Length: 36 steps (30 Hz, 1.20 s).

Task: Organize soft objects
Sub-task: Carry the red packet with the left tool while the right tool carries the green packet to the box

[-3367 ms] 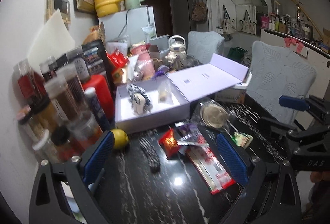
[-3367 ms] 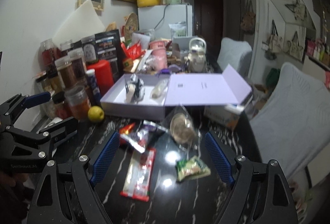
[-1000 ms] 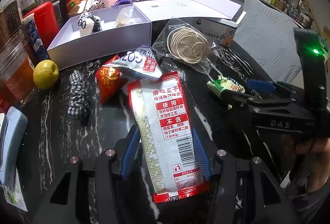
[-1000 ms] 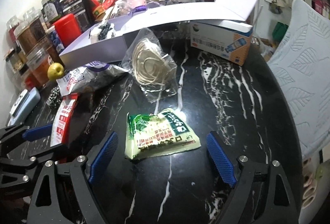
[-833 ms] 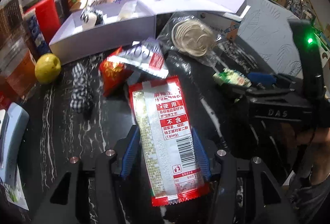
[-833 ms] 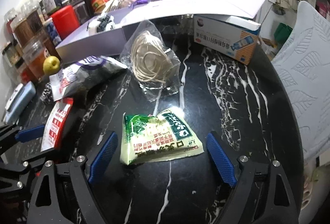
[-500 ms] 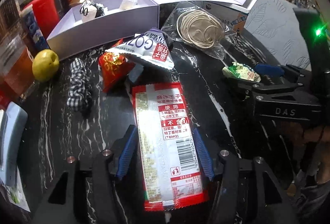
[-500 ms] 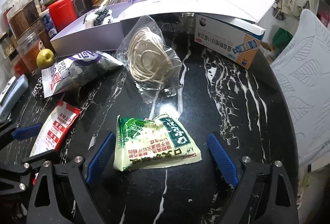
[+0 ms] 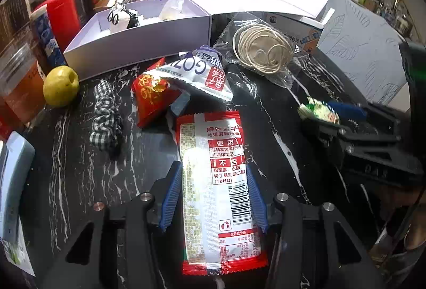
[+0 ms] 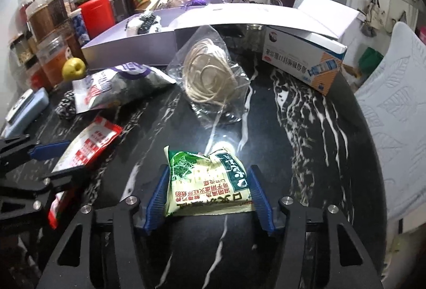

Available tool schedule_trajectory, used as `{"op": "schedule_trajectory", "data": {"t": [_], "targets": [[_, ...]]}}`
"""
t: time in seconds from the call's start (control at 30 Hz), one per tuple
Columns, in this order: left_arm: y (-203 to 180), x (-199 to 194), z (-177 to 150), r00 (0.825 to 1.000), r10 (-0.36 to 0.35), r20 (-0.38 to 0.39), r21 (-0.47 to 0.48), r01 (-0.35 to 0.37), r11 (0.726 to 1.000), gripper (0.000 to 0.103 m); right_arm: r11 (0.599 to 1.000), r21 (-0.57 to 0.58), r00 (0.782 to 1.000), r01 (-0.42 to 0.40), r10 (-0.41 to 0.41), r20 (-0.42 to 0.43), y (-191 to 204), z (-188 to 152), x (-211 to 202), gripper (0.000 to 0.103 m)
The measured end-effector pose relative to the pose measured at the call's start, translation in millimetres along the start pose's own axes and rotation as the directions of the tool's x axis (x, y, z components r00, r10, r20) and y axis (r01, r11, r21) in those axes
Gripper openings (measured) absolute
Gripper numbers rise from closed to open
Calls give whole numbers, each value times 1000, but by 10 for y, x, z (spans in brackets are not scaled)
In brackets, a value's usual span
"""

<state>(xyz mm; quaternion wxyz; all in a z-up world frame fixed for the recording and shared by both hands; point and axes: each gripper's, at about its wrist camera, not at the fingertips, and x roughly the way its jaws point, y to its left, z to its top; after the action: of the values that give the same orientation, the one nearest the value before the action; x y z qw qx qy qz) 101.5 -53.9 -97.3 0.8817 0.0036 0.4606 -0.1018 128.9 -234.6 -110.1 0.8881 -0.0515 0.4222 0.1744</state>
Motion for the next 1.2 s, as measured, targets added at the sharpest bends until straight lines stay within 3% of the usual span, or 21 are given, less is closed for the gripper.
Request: {"op": "schedule_trajectory", "data": {"t": [0.33,0.67,1.2], "targets": [[-19,-252,-64,998,-20,57,8,20,1000,47,997,72,999,-31,28,42,87,-211,-319,58],[31,-693,-147,988,-24,152,4,23,1000,47,995,74,993,-67,59,105,327,-286,-656,58],[206,-1560,46,930,-23,368,1,24,1000,47,996,25,957,-83,73,280,689,-38,-1371,58]]}}
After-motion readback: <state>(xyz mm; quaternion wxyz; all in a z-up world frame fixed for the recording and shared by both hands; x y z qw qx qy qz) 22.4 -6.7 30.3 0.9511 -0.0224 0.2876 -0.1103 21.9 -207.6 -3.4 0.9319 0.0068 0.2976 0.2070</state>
